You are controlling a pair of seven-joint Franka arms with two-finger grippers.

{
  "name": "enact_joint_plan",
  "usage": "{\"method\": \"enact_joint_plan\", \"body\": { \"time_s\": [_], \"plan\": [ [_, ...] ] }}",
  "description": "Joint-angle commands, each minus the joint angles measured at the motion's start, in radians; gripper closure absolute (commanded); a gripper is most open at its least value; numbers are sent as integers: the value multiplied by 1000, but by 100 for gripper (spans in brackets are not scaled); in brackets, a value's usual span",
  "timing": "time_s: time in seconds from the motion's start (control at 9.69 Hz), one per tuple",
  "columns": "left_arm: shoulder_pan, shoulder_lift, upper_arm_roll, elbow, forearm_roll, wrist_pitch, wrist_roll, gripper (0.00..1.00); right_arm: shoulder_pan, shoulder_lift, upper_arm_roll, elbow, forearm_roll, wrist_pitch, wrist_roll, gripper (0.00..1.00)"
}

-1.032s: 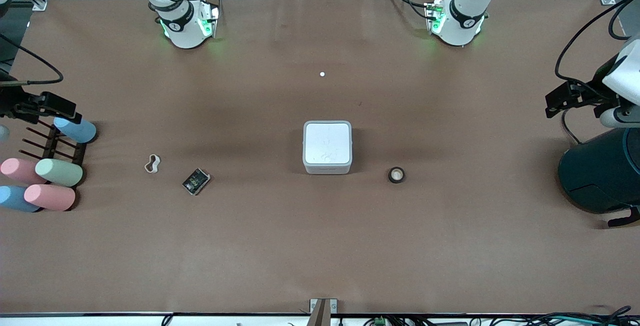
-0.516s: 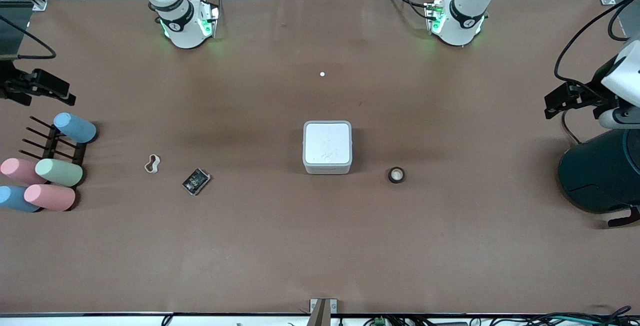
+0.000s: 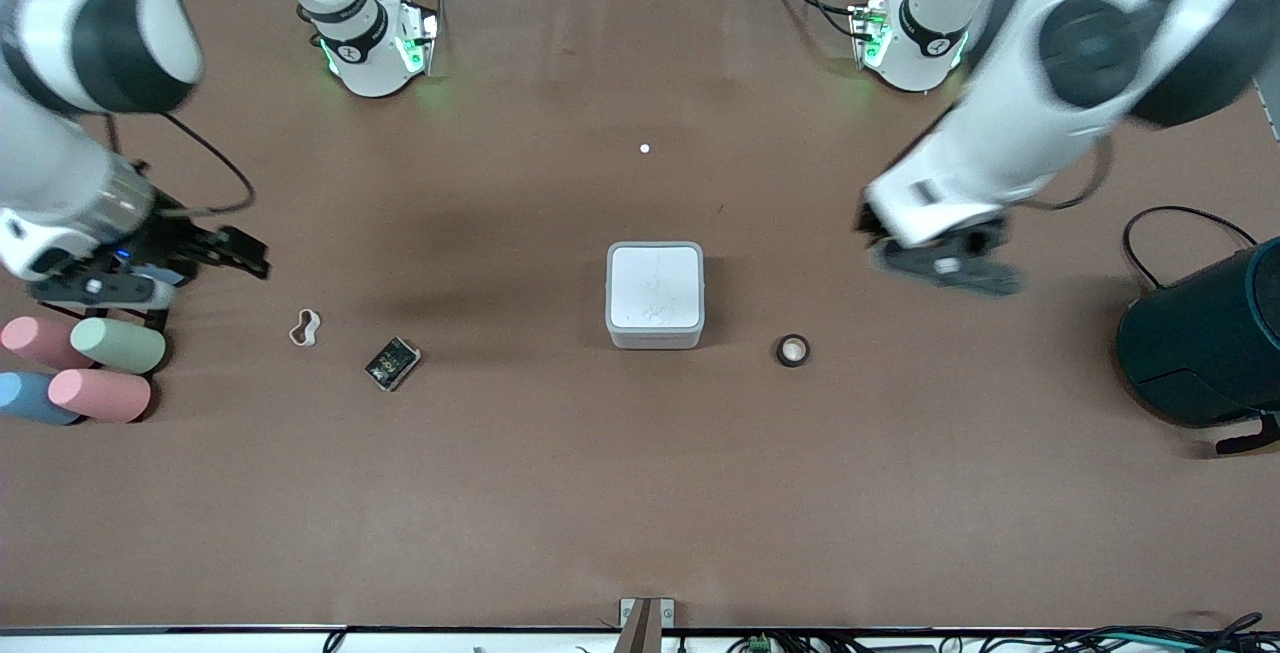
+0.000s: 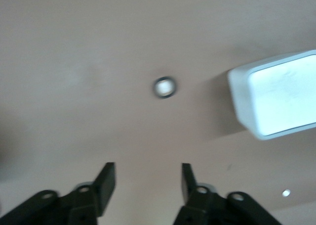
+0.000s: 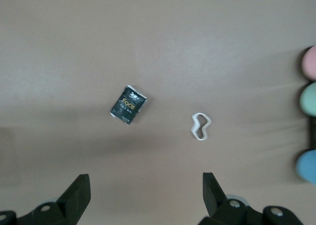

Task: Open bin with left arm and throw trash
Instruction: 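Open the bin lid with the left gripper while the right gripper descends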

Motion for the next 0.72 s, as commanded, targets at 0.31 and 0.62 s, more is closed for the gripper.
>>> {"method": "enact_joint_plan", "body": {
  "time_s": [0.31,0.62],
  "plan": [
    [-175,320,-2,62,3,394,-107,100,73,304,0,-22,7,324,458,0],
    [-238,406,-3,59,-17,485,-259,100,86,402,0,-24,7,445,576,0]
  ]
}}
